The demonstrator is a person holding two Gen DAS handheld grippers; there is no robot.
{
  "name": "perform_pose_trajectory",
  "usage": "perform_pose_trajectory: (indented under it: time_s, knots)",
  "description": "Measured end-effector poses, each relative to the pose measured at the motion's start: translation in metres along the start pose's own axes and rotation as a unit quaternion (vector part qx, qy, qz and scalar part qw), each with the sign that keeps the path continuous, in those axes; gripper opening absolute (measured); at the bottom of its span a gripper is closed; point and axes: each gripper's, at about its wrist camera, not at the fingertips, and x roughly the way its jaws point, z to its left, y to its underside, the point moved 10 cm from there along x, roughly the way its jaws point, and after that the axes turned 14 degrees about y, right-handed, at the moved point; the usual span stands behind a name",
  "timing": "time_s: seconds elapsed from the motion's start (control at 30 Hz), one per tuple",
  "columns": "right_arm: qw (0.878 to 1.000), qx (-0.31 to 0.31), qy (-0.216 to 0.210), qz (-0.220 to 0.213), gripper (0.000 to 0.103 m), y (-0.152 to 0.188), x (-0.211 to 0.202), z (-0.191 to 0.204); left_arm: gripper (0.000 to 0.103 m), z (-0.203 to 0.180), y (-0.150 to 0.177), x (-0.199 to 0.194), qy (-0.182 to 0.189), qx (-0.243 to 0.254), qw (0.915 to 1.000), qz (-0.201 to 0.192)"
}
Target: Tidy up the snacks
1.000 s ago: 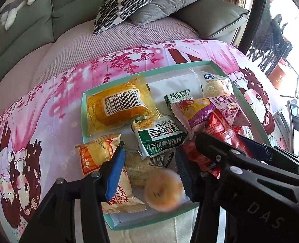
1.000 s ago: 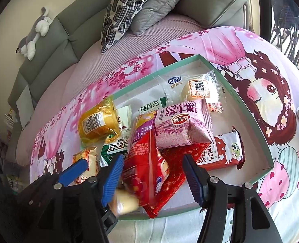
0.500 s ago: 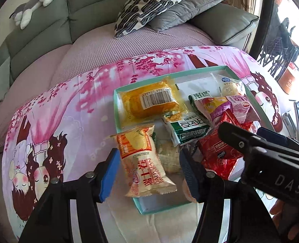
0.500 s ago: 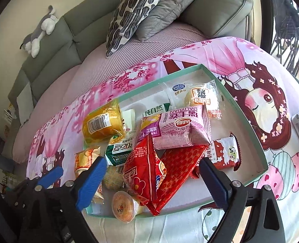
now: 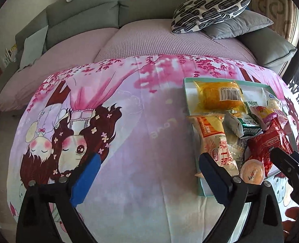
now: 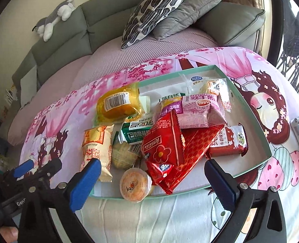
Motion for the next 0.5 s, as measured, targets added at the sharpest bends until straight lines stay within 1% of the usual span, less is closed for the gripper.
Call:
perform_pose_trajectory:
  time_s: [0.13,0.3,0.43,0.5]
  knots:
    - [1.000,-0.020,0.001,-0.007,0.103,0.010,-0.004,0.009,0.098,0.006,0.011,-0.005,-0.004,-0.005,1.0000,0.003]
    - [0.999,-0.040,0.006,-0.018,0.103,0.018,-0.010,0.016,0.098,0.007,0.021,-0.009,0.014,-0.025,0.9996,0.001]
    - [0.999,-0.046,0.012,-0.017,0.103,0.022,-0.011,0.016,0.098,0.011,0.028,-0.011,0.000,-0.031,0.9995,0.004]
    - [0.999,-0.046,0.015,-0.018,0.103,0.022,-0.010,0.016,0.098,0.013,0.031,-0.012,0.002,-0.037,0.9993,0.004]
